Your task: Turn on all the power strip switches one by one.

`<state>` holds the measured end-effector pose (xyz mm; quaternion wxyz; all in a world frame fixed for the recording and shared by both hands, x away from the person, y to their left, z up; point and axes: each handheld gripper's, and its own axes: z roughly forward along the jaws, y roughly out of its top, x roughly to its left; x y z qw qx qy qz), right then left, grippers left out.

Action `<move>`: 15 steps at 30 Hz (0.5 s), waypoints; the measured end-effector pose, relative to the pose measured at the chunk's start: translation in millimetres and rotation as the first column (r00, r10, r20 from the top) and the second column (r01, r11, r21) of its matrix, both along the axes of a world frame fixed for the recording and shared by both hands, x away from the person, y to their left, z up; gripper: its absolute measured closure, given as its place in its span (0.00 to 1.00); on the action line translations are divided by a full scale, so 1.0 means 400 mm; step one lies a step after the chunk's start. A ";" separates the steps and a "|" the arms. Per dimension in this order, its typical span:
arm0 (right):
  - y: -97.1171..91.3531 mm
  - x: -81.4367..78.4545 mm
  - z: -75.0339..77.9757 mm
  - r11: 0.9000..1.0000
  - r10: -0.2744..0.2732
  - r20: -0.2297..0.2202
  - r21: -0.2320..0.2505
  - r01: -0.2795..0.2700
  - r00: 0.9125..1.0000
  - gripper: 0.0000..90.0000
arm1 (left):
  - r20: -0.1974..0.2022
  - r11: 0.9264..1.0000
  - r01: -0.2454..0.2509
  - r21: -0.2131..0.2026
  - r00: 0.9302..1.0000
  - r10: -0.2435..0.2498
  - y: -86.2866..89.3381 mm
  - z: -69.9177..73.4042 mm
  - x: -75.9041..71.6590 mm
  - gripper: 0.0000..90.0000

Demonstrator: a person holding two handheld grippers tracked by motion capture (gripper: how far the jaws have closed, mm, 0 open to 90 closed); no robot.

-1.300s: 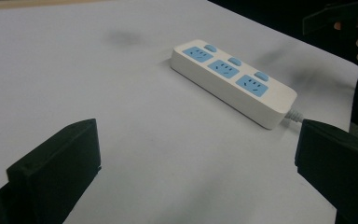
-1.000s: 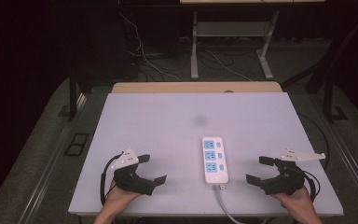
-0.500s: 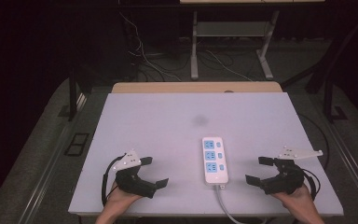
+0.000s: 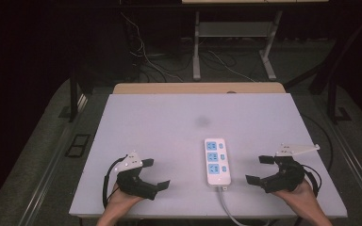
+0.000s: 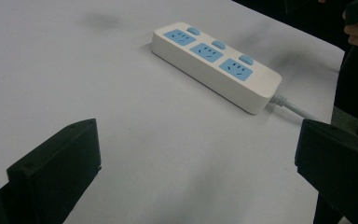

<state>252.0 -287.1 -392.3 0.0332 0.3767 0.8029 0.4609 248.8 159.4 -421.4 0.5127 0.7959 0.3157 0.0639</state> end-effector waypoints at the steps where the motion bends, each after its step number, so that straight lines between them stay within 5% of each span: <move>1: 0.000 0.002 0.003 1.000 0.002 0.000 -0.004 -0.002 1.000 0.00 | -0.001 1.000 0.000 -0.001 1.000 0.000 -0.001 0.000 0.000 0.00; 15: 0.020 0.037 0.039 0.997 0.055 -0.020 -0.046 -0.055 0.998 0.00 | -0.006 1.000 -0.003 -0.005 1.000 0.003 0.001 -0.002 0.004 0.00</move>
